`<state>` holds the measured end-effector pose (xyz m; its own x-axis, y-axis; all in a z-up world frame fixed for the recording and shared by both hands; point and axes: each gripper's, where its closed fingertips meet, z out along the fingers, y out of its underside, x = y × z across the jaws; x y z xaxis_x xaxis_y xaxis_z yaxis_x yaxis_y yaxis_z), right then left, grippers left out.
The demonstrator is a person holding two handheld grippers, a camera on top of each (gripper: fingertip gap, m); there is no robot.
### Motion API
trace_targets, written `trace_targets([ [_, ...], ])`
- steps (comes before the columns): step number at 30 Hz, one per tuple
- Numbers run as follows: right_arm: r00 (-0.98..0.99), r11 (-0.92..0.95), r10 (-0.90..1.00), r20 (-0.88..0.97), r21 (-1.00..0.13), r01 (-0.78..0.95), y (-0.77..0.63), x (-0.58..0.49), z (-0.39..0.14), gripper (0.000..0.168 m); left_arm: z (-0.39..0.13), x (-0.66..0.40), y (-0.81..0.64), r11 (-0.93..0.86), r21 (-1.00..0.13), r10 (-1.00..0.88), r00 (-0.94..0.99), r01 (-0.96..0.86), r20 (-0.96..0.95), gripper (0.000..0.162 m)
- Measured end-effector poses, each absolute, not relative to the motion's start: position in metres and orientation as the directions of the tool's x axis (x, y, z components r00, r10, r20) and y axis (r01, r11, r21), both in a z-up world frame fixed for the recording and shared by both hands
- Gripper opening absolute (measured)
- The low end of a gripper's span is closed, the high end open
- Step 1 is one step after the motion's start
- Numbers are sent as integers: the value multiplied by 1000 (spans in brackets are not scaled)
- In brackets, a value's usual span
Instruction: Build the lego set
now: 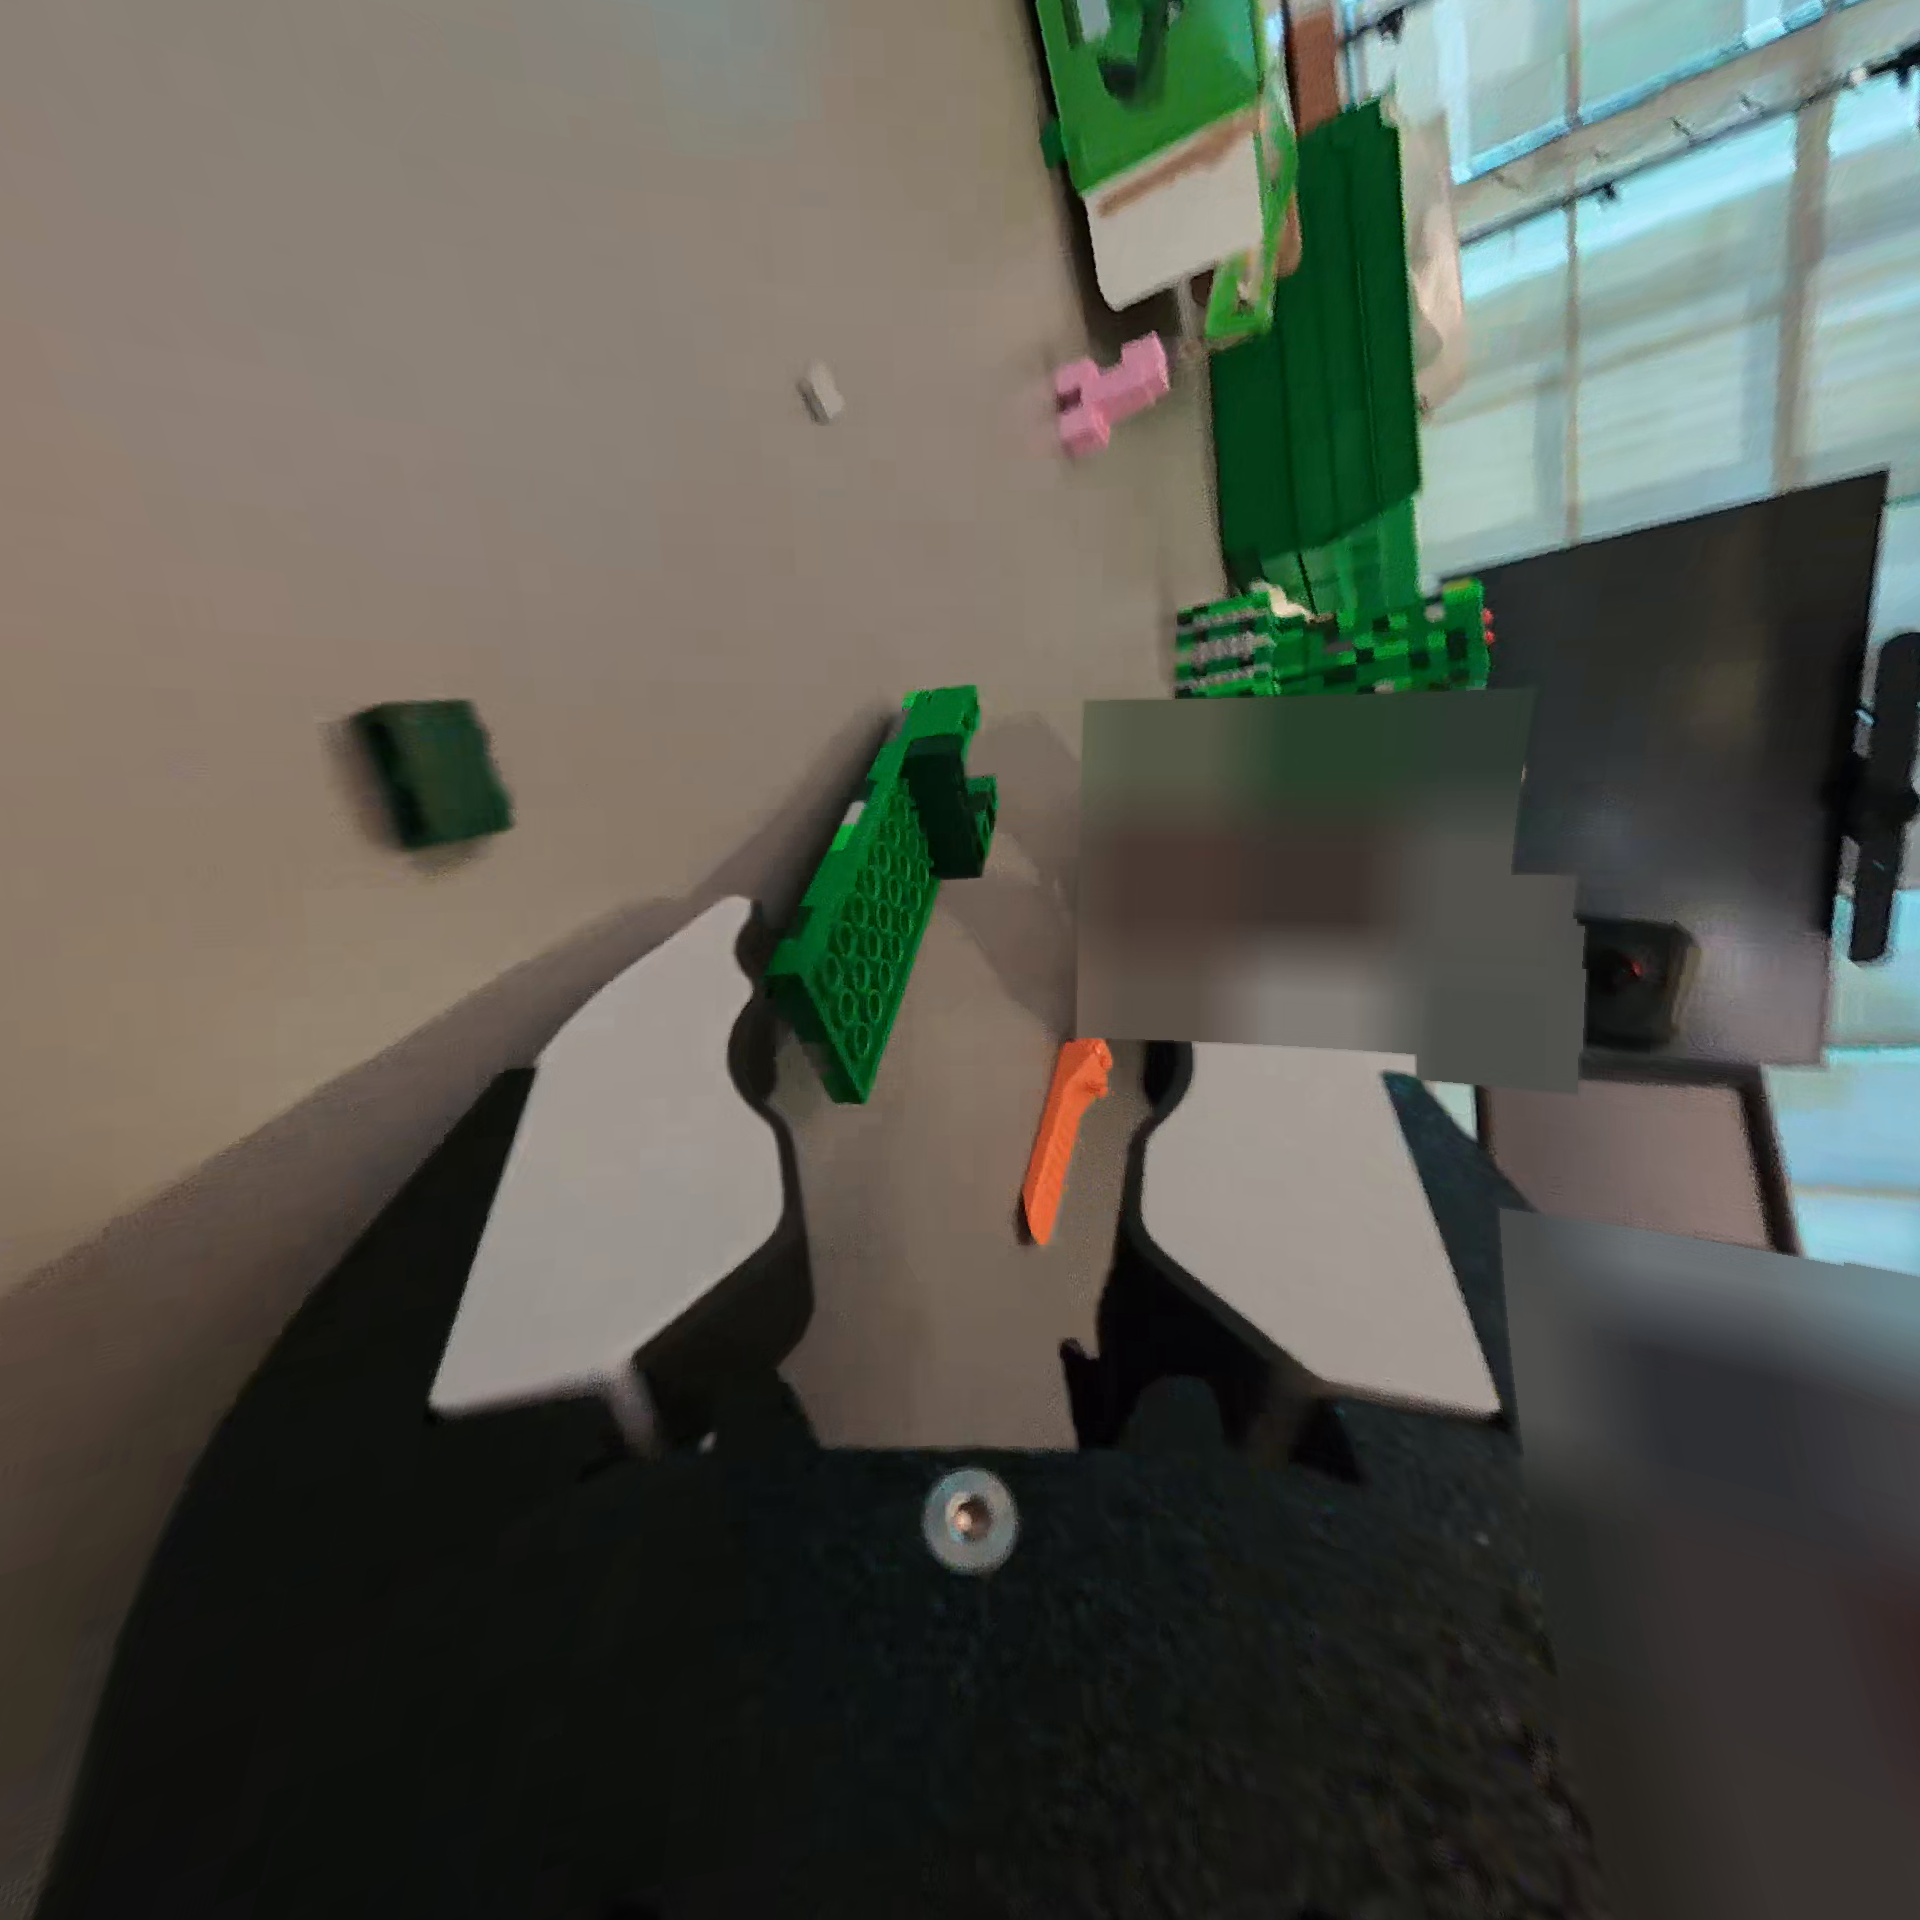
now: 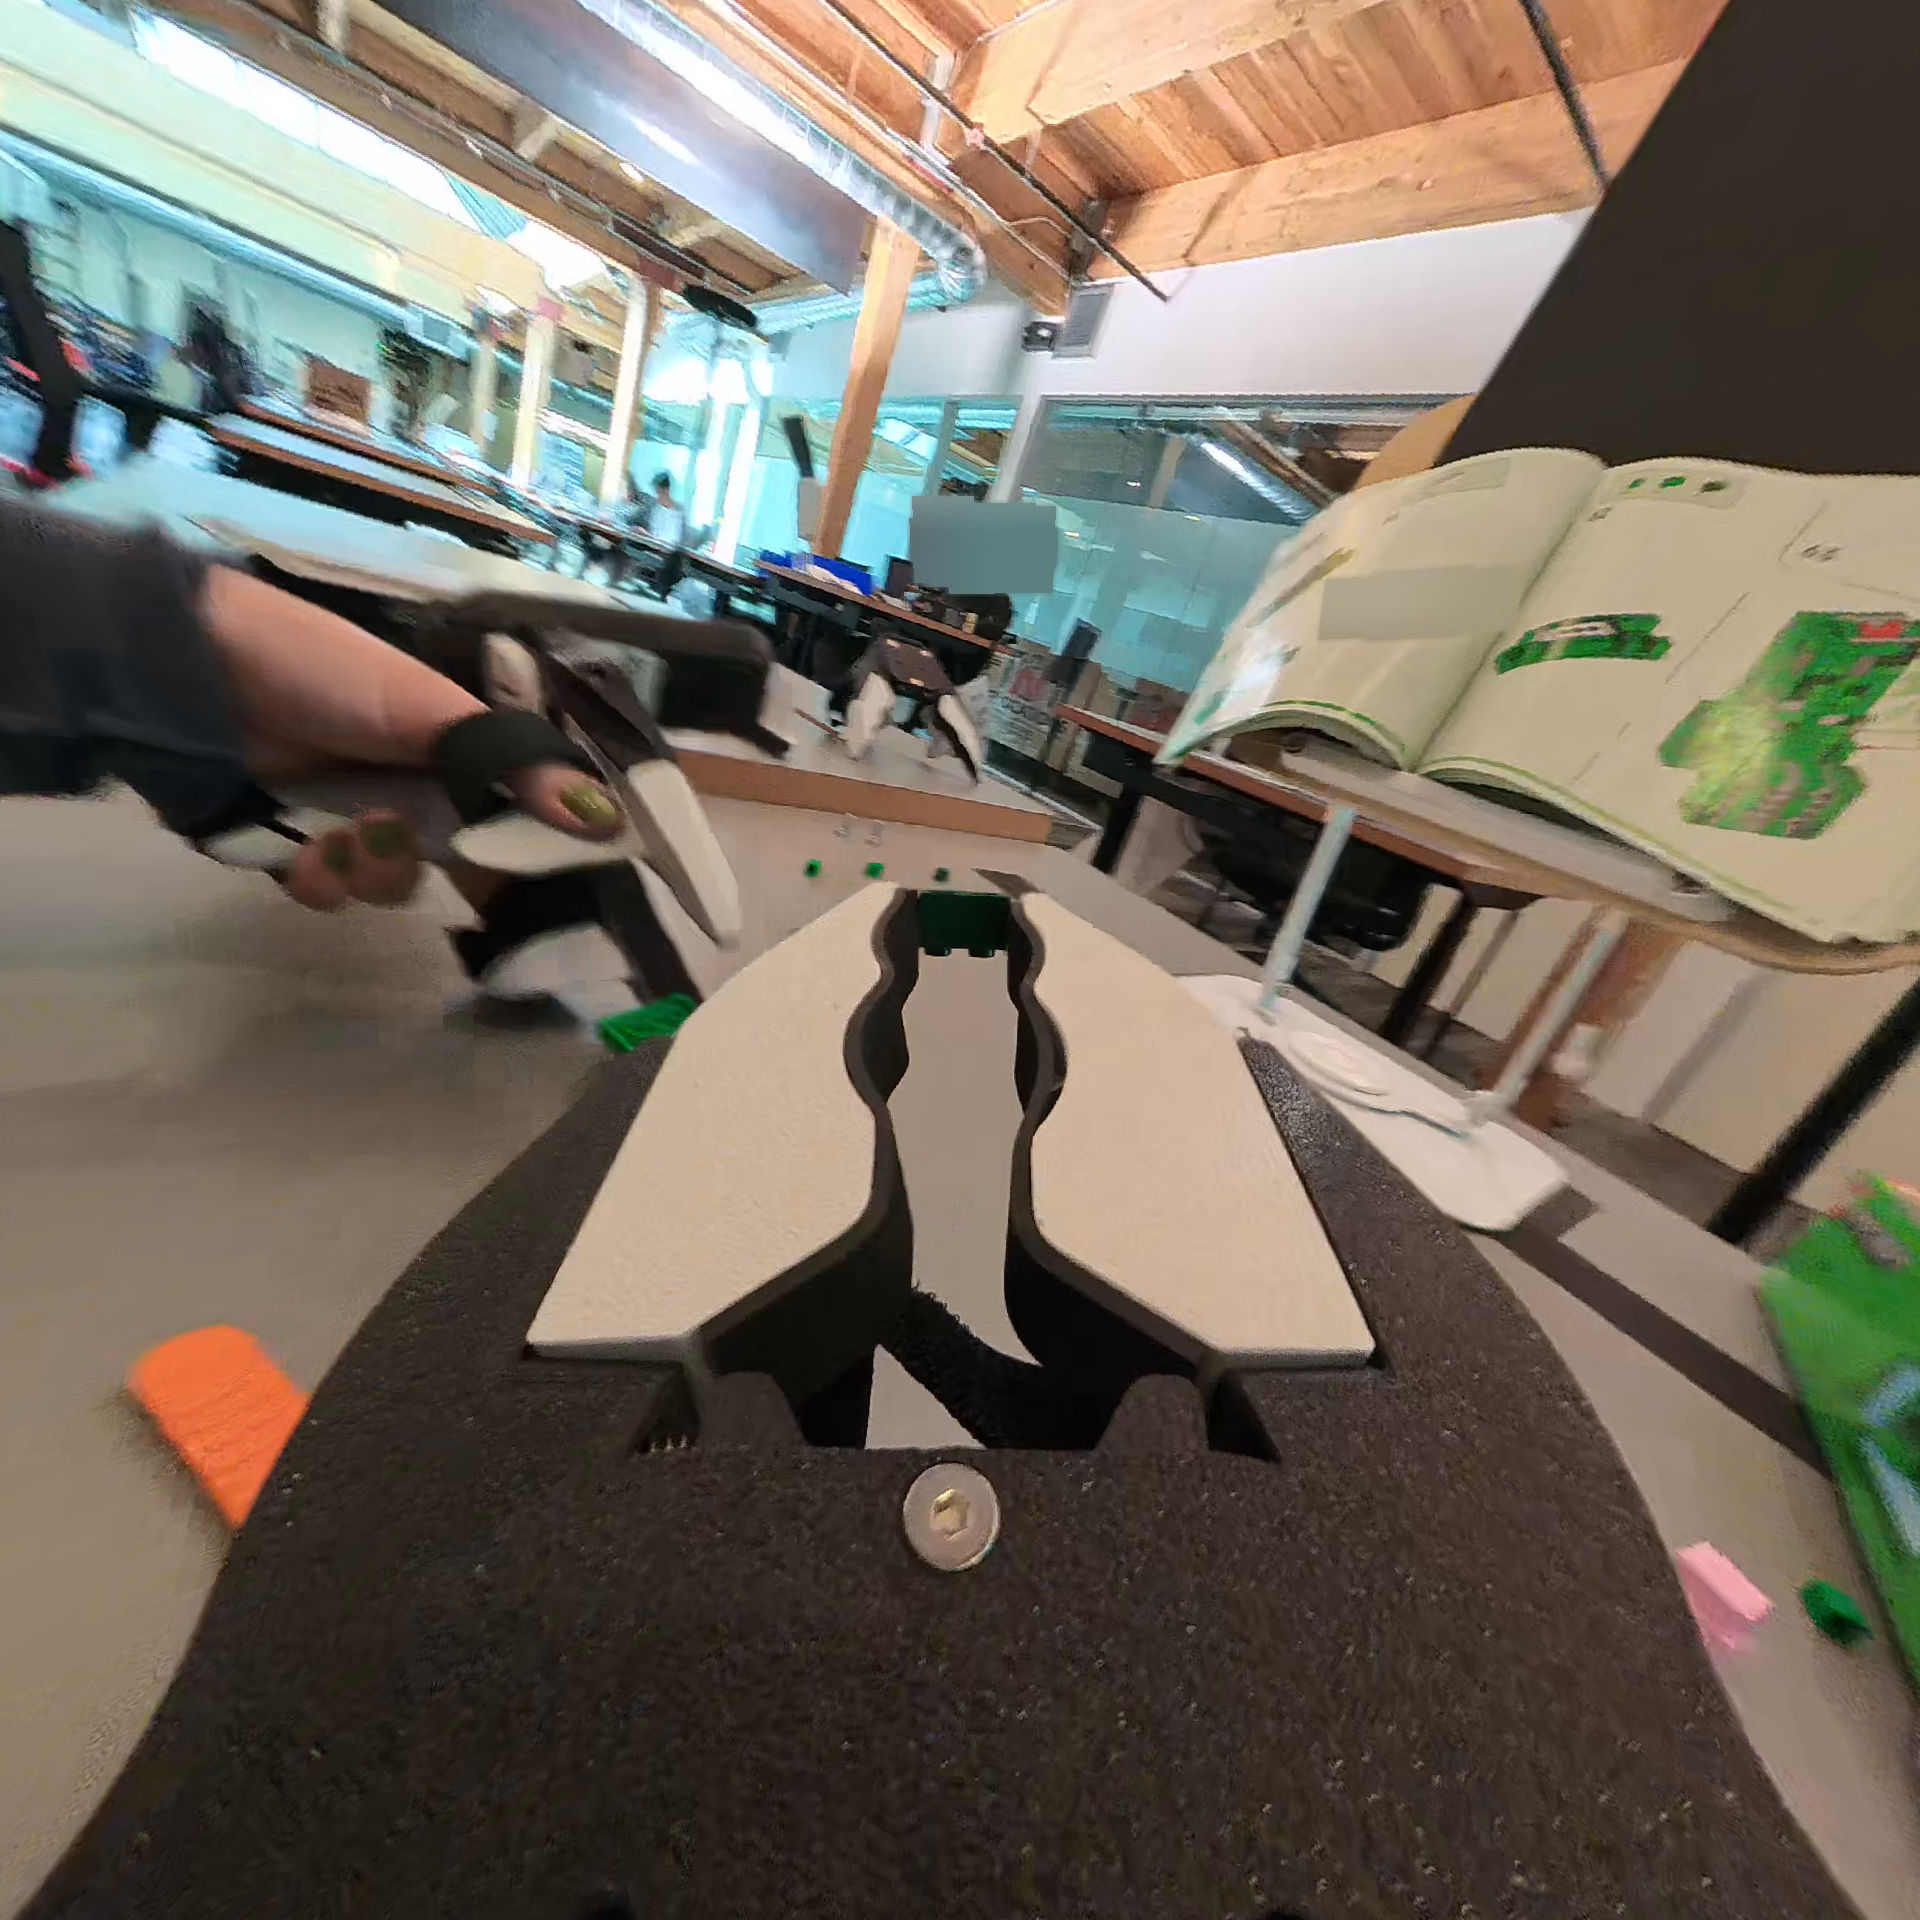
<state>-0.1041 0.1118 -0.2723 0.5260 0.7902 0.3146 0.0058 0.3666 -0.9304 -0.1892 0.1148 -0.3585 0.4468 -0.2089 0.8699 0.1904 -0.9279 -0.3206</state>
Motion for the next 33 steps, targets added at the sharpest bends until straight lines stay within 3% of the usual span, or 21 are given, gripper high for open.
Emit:
trace_targets([
  [1, 562, 391, 751, 346, -919, 44, 115, -103, -272, 16, -355, -201, 116, -908, -348, -198, 492, 234, 848, 79],
  [3, 590, 454, 672, 448, -878, 151, 118, -106, -275, 16, -328, -221, 124, -784, -532, -286, 575, 320, 766, 76],
  [5, 551, 511, 634, 543, -829, 228, 113, -117, -280, 16, -300, -214, 117, -692, -671, -398, 634, 267, 663, 73],
  [9, 473, 622, 572, 670, -730, 282, 99, -134, -283, 16, -264, -159, 95, -594, -804, -649, 567, 40, 508, 43],
  [13, 427, 656, 556, 713, -692, 302, 94, -141, -287, 16, -279, -142, 89, -592, -791, -703, 579, -156, 412, 26],
  [17, 416, 645, 576, 704, -703, 298, 94, -142, -290, 16, -289, -138, 86, -637, -748, -694, 561, -185, 452, 29],
  [26, 386, 661, 551, 740, -670, 339, 94, -146, -295, 16, -299, -133, 94, -693, -700, -665, 531, -176, 525, 12],
  [30, 406, 647, 558, 723, -686, 332, 97, -146, -294, 16, -302, -134, 97, -667, -706, -693, 545, -237, 472, 7],
  [33, 517, 609, 533, 669, -728, 315, 111, -132, -283, 28, -300, -149, 109, -620, -705, -731, 581, -345, 359, 7],
])
